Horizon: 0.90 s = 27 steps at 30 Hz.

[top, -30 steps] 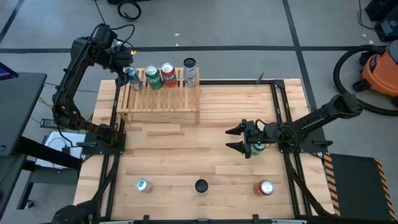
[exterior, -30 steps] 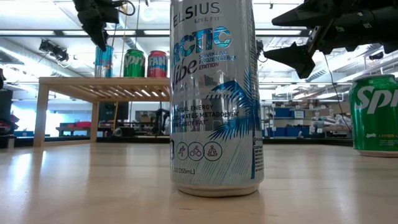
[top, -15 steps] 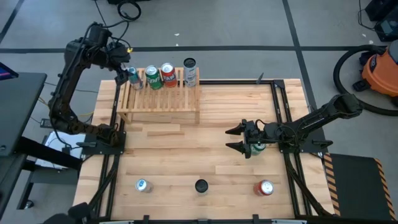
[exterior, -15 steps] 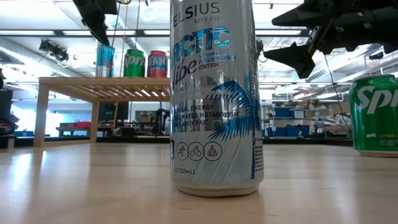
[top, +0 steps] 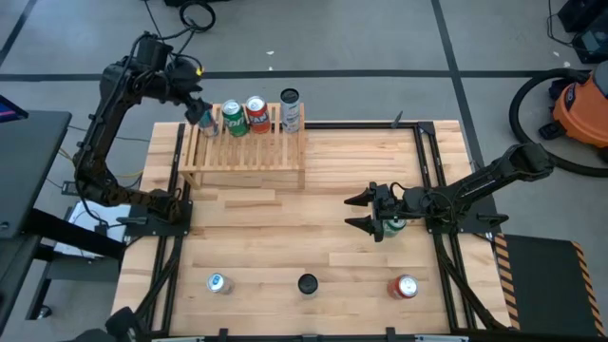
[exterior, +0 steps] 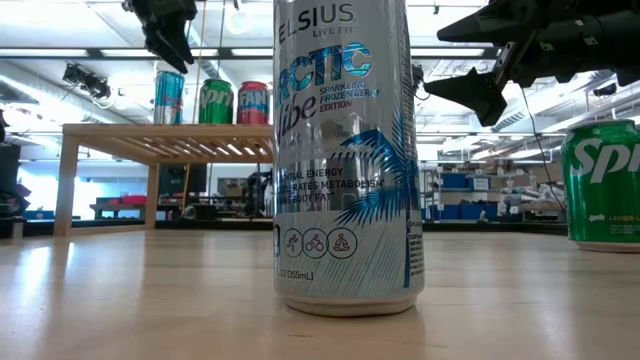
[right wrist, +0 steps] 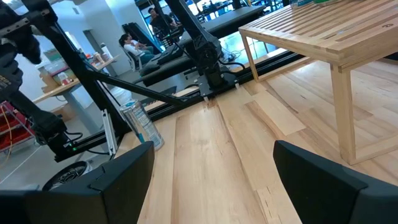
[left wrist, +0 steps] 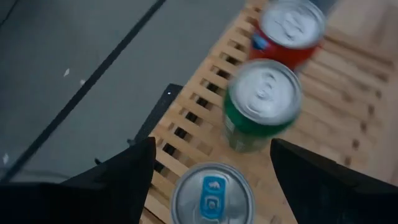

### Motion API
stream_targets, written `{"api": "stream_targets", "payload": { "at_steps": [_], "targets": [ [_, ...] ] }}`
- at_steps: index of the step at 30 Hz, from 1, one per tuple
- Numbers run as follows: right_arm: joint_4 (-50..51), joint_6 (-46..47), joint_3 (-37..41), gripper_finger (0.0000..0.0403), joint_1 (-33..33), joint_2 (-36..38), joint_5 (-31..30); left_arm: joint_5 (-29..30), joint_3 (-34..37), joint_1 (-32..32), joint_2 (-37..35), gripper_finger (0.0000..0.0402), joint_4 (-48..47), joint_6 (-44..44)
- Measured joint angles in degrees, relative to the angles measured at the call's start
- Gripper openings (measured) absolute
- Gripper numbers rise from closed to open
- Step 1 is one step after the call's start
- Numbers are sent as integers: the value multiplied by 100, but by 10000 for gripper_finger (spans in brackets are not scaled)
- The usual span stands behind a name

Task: Place canned beverage on shelf
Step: Put the top blue soda can on the shelf

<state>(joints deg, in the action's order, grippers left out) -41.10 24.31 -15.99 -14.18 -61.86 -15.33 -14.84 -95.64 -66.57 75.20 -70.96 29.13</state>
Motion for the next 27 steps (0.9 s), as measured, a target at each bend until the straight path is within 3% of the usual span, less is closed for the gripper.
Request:
{"api": "stream_targets", "payload": {
  "at_steps": [5, 12, 27],
  "targets": [
    [2, -2, 0, 339, 0, 0, 2, 344, 0, 81, 0, 318, 31, -1418],
    [0, -2, 0, 339, 0, 0, 2, 362, 0, 136, 0, 318, -407, -2813],
    [0, -2, 0, 339, 0, 0, 2, 667, 0, 136, 17, 318, -516, -3475]
  ]
}}
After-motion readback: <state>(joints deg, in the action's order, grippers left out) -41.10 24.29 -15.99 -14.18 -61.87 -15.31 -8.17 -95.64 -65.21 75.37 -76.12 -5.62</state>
